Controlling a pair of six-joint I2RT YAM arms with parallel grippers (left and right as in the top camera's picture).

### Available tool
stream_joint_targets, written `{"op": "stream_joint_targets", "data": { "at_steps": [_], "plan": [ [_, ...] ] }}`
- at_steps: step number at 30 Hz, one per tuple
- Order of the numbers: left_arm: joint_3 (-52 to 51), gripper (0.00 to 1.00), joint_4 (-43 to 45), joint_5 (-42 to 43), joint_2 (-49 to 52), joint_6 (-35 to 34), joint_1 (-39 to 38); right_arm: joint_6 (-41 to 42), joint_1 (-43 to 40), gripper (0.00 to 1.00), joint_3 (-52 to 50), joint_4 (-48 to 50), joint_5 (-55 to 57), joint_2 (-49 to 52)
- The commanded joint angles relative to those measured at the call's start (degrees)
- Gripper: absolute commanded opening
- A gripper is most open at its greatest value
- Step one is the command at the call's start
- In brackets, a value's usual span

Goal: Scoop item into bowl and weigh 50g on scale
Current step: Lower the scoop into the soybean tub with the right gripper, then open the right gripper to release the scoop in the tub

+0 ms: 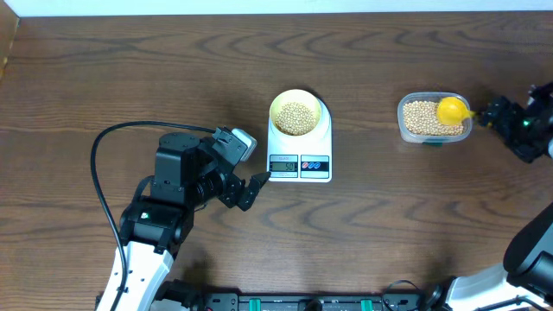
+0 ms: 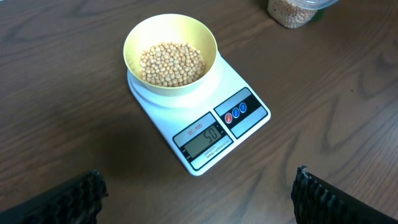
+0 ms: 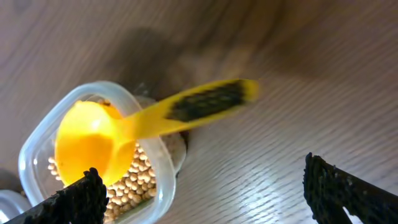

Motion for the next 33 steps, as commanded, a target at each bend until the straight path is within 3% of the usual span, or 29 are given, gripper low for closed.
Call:
{"op": "stream_joint_targets", "data": {
  "at_steps": [1, 13, 17, 22, 25, 33],
  "plan": [
    [-0.50, 0.98, 0.11, -0.33, 0.09, -0.74, 0.31, -2.73, -2.49, 0.99, -0.20, -0.02, -6.71, -0.39],
    [-0.50, 0.98, 0.11, -0.33, 0.09, -0.74, 0.31, -5.55, -3.61, 0.99, -0.20, -0.07, -17.16, -0.39],
    [-0.50, 0.98, 0.13, -0.33, 0.09, -0.74, 0.31, -15.32, -3.54, 0.99, -0.20, 0.15, -24.55, -0.42],
    [-0.50, 0.98, 0.13, -0.33, 0.11, -0.74, 0.31, -25.66, -3.17, 0.99, -0.20, -1.46, -26.01, -0.57],
    [-0.50, 0.98, 0.11, -0.33, 0.11, -0.74, 0.31, -26.58, -1.99, 0.99, -0.17, -2.27, -24.28, -1.29],
    [-0.50, 0.98, 0.11, -0.33, 0.11, -0.74, 0.31, -25.42, 8.07, 0.99, 1.73, -6.78, -4.46, -9.90]
  ]
}}
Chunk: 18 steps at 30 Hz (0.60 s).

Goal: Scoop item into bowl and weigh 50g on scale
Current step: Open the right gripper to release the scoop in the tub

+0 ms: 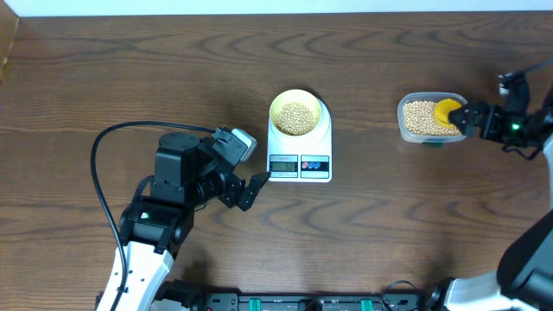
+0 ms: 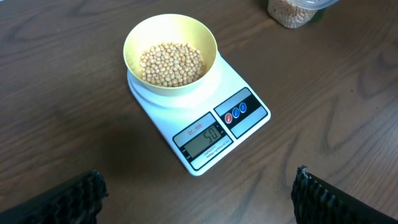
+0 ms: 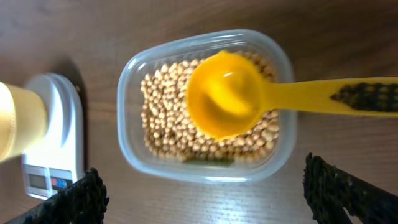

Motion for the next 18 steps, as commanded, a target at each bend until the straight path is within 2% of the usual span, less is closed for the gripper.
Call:
{"op": "stream_joint_targets", "data": {
  "at_steps": [1, 12, 18],
  "plan": [
    [-0.50, 0.98, 0.11, -0.33, 0.11, -0.74, 0.31, -0.52, 5.09, 0.99, 1.99, -1.44, 11.41, -6.71],
    [-0.48, 0.98, 0.11, -0.33, 0.09, -0.74, 0.31, 7.10, 15.43, 0.99, 2.36, -6.47, 30.75, -18.03],
    [-0.50, 0.98, 0.13, -0.33, 0.11, -0.74, 0.31, 9.40, 18.25, 0.99, 2.38, -8.94, 33.48, -21.66]
  ]
}}
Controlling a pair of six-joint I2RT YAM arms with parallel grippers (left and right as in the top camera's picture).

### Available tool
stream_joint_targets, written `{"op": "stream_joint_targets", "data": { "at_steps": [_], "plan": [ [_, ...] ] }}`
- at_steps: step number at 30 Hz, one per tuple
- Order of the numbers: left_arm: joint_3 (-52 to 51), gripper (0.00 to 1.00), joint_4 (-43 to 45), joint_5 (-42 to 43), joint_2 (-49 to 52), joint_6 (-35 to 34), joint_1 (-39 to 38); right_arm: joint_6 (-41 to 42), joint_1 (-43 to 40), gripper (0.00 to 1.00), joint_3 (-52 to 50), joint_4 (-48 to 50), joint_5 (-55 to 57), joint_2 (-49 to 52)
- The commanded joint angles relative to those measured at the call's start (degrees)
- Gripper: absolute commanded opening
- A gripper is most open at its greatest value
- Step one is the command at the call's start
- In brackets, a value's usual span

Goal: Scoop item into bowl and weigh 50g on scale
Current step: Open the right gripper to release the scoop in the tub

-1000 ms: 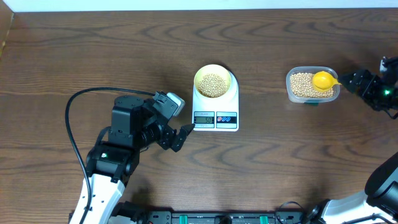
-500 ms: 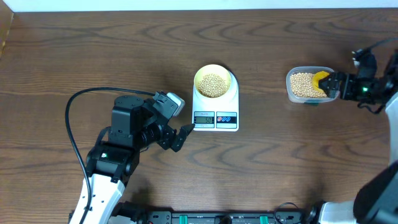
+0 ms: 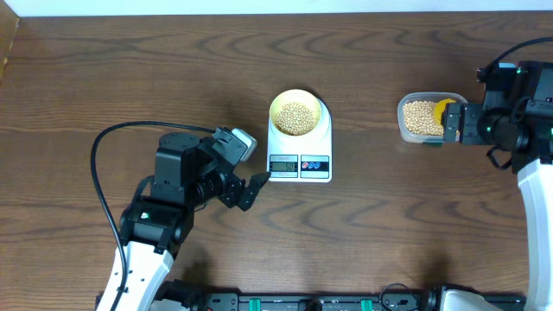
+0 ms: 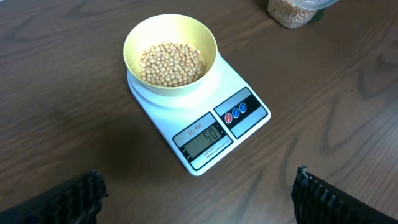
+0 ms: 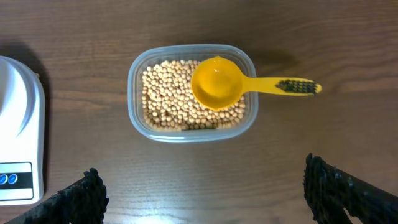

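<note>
A yellow bowl (image 3: 295, 113) of beige beans sits on the white scale (image 3: 300, 149), whose display (image 4: 206, 135) reads 50. At the right, a clear tub (image 5: 192, 93) of beans holds the yellow scoop (image 5: 217, 83), its handle sticking out over the right rim. My right gripper (image 5: 202, 190) hangs open above the table in front of the tub, holding nothing. Near the scale's front left corner my left gripper (image 4: 199, 193) is open and empty.
The brown wooden table (image 3: 389, 233) carries only the scale and the tub. A black cable (image 3: 99, 186) loops from my left arm across the left part of the table.
My right gripper has drawn back from the tub and higher, so the whole tub and scoop show. The scoop still lies in the tub. My left arm, the bowl and the scale are unchanged.
The scale read 50 throughout, with my left gripper open beside it. My right gripper was open low beside the tub, the scoop resting free on the beans. Then it looked down on the tub from close, and now from farther off.
</note>
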Motion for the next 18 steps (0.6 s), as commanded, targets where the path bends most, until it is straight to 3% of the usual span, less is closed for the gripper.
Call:
{"op": "stream_joint_targets", "data": {
  "at_steps": [1, 18],
  "plan": [
    [-0.50, 0.98, 0.11, -0.33, 0.09, -0.74, 0.31, 3.52, 1.77, 0.99, 0.98, -1.42, 5.09, -3.17],
    [-0.50, 0.98, 0.11, -0.33, 0.11, -0.74, 0.31, 4.70, 1.84, 0.99, 0.96, -5.22, 5.44, -10.73]
  ]
}}
